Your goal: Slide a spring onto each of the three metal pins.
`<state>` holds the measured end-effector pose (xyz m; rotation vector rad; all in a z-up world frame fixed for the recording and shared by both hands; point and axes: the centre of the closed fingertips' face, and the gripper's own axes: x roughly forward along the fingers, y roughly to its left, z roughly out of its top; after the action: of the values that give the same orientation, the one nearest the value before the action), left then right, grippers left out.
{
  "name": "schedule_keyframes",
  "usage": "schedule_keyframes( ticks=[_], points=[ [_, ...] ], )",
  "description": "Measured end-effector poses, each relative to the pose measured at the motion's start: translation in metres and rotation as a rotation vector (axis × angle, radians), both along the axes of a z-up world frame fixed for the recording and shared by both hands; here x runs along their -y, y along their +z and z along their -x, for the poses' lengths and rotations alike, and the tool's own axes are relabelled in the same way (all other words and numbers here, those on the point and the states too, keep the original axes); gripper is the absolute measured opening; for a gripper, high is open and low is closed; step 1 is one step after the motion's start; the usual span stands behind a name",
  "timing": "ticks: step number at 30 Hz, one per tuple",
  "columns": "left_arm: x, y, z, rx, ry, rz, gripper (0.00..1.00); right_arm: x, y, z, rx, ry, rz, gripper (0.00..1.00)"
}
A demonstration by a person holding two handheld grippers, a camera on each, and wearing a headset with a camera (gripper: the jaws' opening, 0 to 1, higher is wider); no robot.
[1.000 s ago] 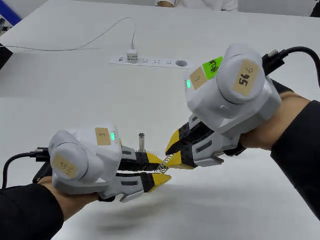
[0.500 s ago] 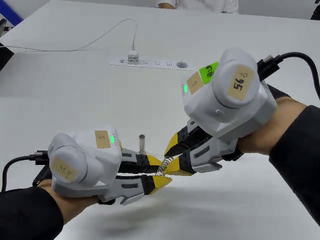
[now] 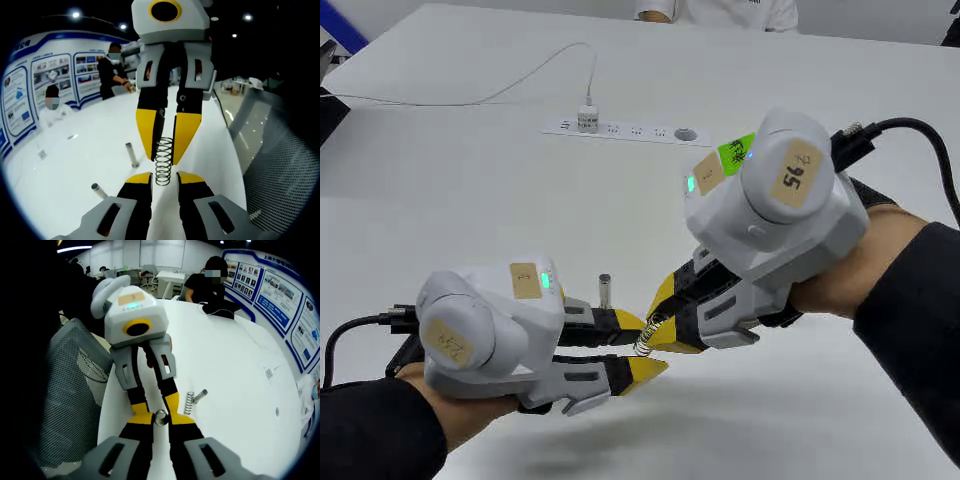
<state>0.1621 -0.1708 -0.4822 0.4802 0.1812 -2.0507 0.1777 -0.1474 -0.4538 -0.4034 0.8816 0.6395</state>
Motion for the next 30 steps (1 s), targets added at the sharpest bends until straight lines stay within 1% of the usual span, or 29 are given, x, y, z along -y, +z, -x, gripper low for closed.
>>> schedule_keyframes(
  ticks=[3, 9, 16, 20, 23, 30],
  points=[
    [-0.002, 0.0, -0.001, -0.011, 0.005, -0.002, 0.21, 0.004, 0.0, 0.0, -0.001, -0.01, 0.005, 0.12],
    [-0.008, -0.005, -0.008, -0.018, 0.027, -0.014, 0.24, 0.019, 0.003, 0.003, -0.002, -0.041, 0.023, 0.12],
    [-0.017, -0.009, -0.024, -0.026, 0.077, -0.027, 0.27, 0.038, 0.012, 0.007, -0.003, -0.087, 0.041, 0.12],
    [-0.021, -0.01, -0.033, -0.03, 0.109, -0.032, 0.29, 0.051, 0.017, 0.009, 0.004, -0.116, 0.058, 0.12],
    [-0.023, -0.01, -0.038, -0.035, 0.127, -0.033, 0.3, 0.061, 0.021, 0.008, 0.009, -0.135, 0.065, 0.12],
    [-0.024, -0.01, -0.043, -0.039, 0.147, -0.033, 0.31, 0.079, 0.024, 0.009, 0.001, -0.165, 0.096, 0.12]
  ],
)
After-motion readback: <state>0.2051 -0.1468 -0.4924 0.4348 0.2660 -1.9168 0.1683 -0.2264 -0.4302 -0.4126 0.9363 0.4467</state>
